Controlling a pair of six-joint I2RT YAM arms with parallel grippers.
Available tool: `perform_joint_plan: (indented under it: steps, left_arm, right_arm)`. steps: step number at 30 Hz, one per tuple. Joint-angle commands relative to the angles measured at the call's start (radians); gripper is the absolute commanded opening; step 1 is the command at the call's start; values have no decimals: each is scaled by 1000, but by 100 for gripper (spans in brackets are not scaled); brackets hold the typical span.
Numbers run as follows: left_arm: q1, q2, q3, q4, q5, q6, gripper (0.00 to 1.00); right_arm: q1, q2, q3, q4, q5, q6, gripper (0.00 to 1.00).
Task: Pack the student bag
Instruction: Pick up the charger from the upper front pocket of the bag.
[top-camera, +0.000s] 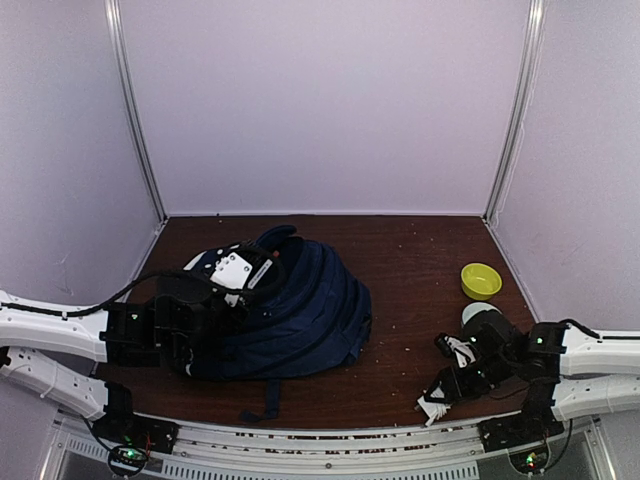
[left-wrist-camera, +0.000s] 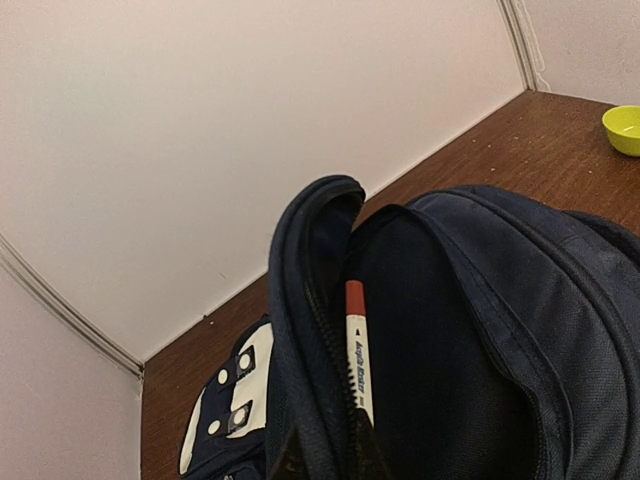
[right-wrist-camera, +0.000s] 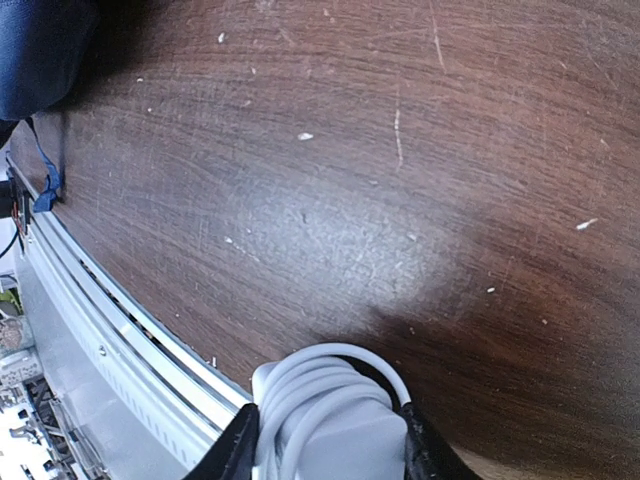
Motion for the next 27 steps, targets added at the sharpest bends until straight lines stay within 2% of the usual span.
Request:
perform_joint_plan:
  steps: [1,7,15,22,27]
  left_arm:
    - [11,-4,35,77,-26,-19,0]
    - [11,15,32,95,-32,0,0]
    - [11,32,63,109,-21,44,0]
    - [11,26,52,111,-14,27,0]
    - [11,39,65,117,-7,28,0]
  right_arm:
    - [-3,9,-19,21,-6,4,39]
    - [-7,25,-16,54,-23,5,33]
    - [-16,29,73,-18,-4,-36,29]
    - [-43,-9,290,-160,22,-95,28]
    - [-54,66,535,-212,42,-173,28]
